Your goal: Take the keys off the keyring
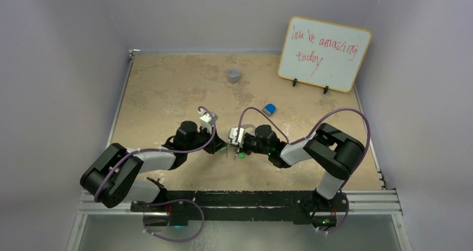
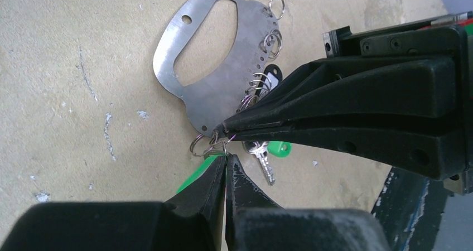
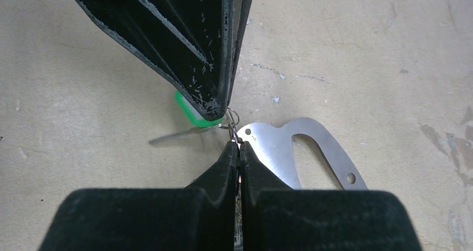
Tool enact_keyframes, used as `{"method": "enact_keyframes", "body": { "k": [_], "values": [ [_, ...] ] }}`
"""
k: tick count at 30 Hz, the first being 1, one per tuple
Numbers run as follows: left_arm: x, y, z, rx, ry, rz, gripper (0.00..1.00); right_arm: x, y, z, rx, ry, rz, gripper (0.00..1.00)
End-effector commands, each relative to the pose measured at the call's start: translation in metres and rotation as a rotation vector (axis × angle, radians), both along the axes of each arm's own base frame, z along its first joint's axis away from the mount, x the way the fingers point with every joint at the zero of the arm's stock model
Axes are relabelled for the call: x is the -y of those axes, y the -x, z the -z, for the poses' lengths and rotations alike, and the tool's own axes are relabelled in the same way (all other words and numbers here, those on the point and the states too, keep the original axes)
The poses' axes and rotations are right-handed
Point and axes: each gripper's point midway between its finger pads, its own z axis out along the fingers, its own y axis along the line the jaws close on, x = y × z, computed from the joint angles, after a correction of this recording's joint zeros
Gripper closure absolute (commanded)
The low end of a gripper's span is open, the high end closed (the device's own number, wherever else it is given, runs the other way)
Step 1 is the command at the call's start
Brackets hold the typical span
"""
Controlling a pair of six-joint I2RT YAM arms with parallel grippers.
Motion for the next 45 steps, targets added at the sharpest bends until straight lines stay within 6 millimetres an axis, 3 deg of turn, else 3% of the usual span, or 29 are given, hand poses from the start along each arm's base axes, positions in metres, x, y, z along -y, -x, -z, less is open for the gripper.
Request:
{"method": "enact_keyframes", "body": {
  "k": [1,14,23,39,45],
  "values": [
    [0.004,0.003,-0.014,-0.038,0.076,-0.024,1.0,0.001,-0.013,-0.026,0.083,-0.079,0.06,1.0],
    [0.006,0.002,-0.012,-0.109,0.115,-0.07,1.0,0.001,-0.015,-0.038,0.128,-0.137,0.071,1.0],
    [-0.005,-0.001,0.0,-0.146,0.081,-0.153,1.0,0.008,-0.007,-0.044,0.15,-0.18,0.067,1.0],
    [0.002,0.002,-0.002,-0.152,0.123,-0.122,1.0,0.012,-0.002,-0.059,0.175,-0.255,0.074,1.0],
    [0.0,0.002,-0.01,-0.034,0.133,-0.081,0.78,0.011,0.0,-0.06,0.176,-0.258,0.06,1.0]
  ]
}}
